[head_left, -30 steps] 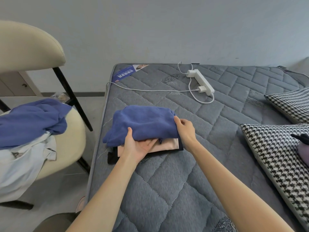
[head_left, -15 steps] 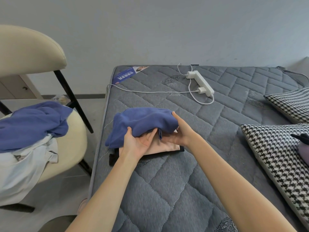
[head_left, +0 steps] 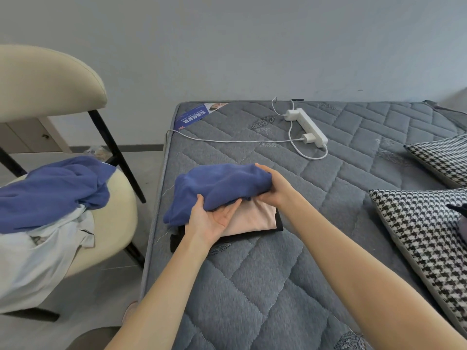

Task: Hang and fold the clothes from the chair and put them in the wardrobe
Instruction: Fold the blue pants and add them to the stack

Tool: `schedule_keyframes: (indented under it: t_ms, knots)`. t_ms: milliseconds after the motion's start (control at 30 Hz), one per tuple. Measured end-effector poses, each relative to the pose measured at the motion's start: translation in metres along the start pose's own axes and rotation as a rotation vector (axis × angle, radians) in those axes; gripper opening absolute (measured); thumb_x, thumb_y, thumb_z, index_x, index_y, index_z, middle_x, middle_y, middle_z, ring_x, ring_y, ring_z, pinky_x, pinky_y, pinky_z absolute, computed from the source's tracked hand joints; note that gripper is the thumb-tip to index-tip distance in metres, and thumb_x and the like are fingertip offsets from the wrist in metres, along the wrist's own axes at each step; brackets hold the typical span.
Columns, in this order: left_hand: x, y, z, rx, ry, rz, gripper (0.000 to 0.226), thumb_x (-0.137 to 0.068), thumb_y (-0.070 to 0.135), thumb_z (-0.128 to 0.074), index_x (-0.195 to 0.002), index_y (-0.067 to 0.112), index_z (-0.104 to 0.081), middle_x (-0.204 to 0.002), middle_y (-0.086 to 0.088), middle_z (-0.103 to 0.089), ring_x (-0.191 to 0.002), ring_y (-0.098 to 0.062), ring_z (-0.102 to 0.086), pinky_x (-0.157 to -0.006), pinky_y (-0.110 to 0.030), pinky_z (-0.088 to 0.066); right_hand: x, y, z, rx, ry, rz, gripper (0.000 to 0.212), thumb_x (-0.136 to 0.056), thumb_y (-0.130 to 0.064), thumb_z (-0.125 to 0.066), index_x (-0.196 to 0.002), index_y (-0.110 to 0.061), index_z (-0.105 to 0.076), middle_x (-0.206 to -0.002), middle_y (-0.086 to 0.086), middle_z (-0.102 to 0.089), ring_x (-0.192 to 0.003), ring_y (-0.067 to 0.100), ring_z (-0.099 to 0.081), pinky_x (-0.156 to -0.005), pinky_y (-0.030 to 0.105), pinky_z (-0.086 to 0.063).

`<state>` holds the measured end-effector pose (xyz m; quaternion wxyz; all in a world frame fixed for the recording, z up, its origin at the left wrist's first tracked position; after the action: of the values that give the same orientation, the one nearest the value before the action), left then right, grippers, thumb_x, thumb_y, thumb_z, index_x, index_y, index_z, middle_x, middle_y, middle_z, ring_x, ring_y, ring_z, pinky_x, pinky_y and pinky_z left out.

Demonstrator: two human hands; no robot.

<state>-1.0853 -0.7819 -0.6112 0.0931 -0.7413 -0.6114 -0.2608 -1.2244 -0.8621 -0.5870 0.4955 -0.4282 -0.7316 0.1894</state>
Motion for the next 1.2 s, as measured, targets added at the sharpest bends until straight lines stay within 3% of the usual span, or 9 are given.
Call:
schedule_keyframes:
  t_ms: [33,133,333,500,700,867,967,1100,1200]
  knots:
    - [0.001,-0.003,0.001,-0.008,0.0,-0.009,0.056,-0.099,0.041,-0.042,-0.137,-0.001,-0.04,-0.115,-0.031,-0.058,-0.105,-0.05,-0.056,-0.076,-0.057,-0.054,-0.004,-0.005,0.001,-0.001,0.024,0.046,0.016,-0.091,-0.013,-0.06,-0.105,-0.011,-0.054,-0.093,0.013,-0.06,-0.077,0.026,-0.062,-0.066,0.037,-0.055]
    - [0.006,-0.013,0.002,-0.018,0.005,-0.043,0.049,-0.099,0.04,-0.044,-0.128,0.0,-0.048,-0.112,-0.026,-0.062,-0.102,-0.043,-0.059,-0.08,-0.052,-0.056,-0.007,-0.026,0.007,0.037,0.1,0.226,0.058,-0.08,0.002,-0.07,-0.118,-0.023,-0.035,-0.105,0.012,-0.054,-0.084,0.024,-0.06,-0.073,0.038,-0.054]
    - [0.004,-0.045,0.02,-0.14,0.13,0.085,0.06,-0.094,0.048,-0.051,-0.135,0.004,-0.045,-0.126,-0.021,-0.058,-0.117,-0.037,-0.055,-0.099,-0.046,-0.047,-0.007,-0.025,0.05,0.582,0.26,0.312,0.058,-0.077,0.007,-0.072,-0.123,-0.014,-0.042,-0.119,0.019,-0.057,-0.097,0.026,-0.058,-0.078,0.032,-0.051]
    - [0.005,-0.032,0.03,-0.209,0.168,0.042,0.054,-0.087,0.039,-0.064,-0.131,0.013,-0.048,-0.132,-0.017,-0.055,-0.121,-0.034,-0.053,-0.104,-0.046,-0.043,-0.012,-0.005,0.082,0.674,0.41,0.159,0.054,-0.083,-0.035,-0.071,-0.122,-0.012,-0.042,-0.117,0.01,-0.056,-0.1,0.023,-0.055,-0.078,0.034,-0.046]
    - [0.018,0.022,0.039,-0.245,0.212,-0.237,0.043,-0.086,0.036,-0.064,-0.124,0.018,-0.06,-0.119,-0.006,-0.067,-0.105,-0.02,-0.065,-0.081,-0.033,-0.053,-0.014,0.003,0.059,0.746,0.371,0.091,0.099,-0.074,-0.064,-0.068,-0.14,-0.001,-0.031,-0.138,0.011,-0.045,-0.125,0.029,-0.048,-0.095,0.037,-0.042]
    - [0.016,0.055,0.034,-0.283,0.237,-0.16,0.043,-0.086,0.049,-0.058,-0.111,0.015,-0.068,-0.107,-0.012,-0.072,-0.103,-0.028,-0.065,-0.087,-0.039,-0.052,-0.018,0.005,0.055,0.85,0.449,0.196,0.072,-0.077,-0.047,-0.074,-0.125,0.001,-0.048,-0.123,0.013,-0.059,-0.111,0.029,-0.057,-0.081,0.035,-0.045]
    - [0.01,0.069,0.028,-0.365,0.261,-0.098,0.051,-0.079,0.057,-0.061,-0.108,0.016,-0.069,-0.105,-0.013,-0.071,-0.101,-0.03,-0.065,-0.096,-0.044,-0.047,-0.019,0.008,0.053,0.877,0.46,0.251,0.058,-0.078,-0.041,-0.073,-0.117,-0.002,-0.053,-0.116,0.012,-0.062,-0.11,0.029,-0.058,-0.09,0.041,-0.049]
    - [-0.005,0.082,0.006,-0.673,0.254,-0.118,0.033,-0.091,0.051,-0.051,-0.09,0.018,-0.058,-0.089,-0.004,-0.061,-0.078,-0.022,-0.059,-0.077,-0.039,-0.049,-0.017,0.011,0.049,0.86,0.433,0.301,0.062,-0.083,-0.036,-0.071,-0.128,-0.004,-0.043,-0.124,0.012,-0.057,-0.115,0.03,-0.054,-0.095,0.041,-0.046]
    - [-0.014,0.084,-0.009,-0.927,0.21,-0.101,0.035,-0.088,0.047,-0.06,-0.1,0.014,-0.059,-0.089,-0.005,-0.062,-0.076,-0.02,-0.061,-0.067,-0.034,-0.052,-0.016,0.013,0.048,0.863,0.429,0.349,0.056,-0.088,-0.033,-0.066,-0.13,-0.006,-0.04,-0.127,0.011,-0.055,-0.117,0.03,-0.053,-0.093,0.038,-0.044]
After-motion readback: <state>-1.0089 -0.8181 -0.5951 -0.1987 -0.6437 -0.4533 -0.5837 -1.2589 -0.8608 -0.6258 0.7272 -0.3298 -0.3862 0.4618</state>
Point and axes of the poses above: each hand's wrist, its own x-axis away from the middle knuckle, its own z-axis out of the back of the hand, y = z × x, the point moved 5 cm from there along -x, towards the middle knuckle
